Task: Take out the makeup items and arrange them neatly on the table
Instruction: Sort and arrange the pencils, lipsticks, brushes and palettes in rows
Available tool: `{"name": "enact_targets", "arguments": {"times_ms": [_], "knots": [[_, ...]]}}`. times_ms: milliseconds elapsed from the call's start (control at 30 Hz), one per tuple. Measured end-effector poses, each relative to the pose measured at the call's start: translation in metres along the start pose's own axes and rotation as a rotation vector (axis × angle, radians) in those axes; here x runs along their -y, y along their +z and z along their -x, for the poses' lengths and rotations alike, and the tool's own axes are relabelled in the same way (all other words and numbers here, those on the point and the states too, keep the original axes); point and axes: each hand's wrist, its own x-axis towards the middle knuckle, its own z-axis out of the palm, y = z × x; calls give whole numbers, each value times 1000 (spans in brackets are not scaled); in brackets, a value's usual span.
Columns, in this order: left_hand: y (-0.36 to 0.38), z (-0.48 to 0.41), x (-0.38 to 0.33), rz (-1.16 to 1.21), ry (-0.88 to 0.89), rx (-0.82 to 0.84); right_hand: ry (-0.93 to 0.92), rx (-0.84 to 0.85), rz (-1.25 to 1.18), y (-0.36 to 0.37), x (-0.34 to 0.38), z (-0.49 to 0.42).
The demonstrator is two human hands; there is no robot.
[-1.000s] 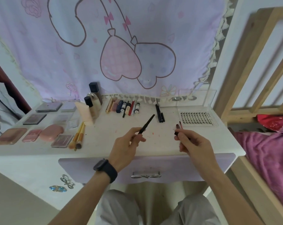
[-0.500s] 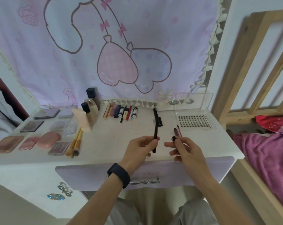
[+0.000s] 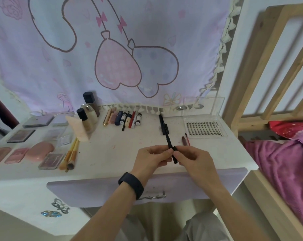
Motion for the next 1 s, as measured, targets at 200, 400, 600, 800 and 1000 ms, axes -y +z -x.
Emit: {"name": "enact_targets", "arguments": {"times_ms": [200,400,600,800,1000], "knots": [[-3,-16,-10,-62,-31,51,-59,-2,213,-2,7,-15],[-9,-44,-28,-270,19,63,-70,-56,239,4,11,-40],[-12,-72,-27,-375,54,83,45,-26,250,-1,8,-76],[-26,-97,-5,-915,294,-138,191,-42,411,-11,3,-119],[-25,-118,2,-1218,405,-111,255,-7,706,-1,10,-155]]}}
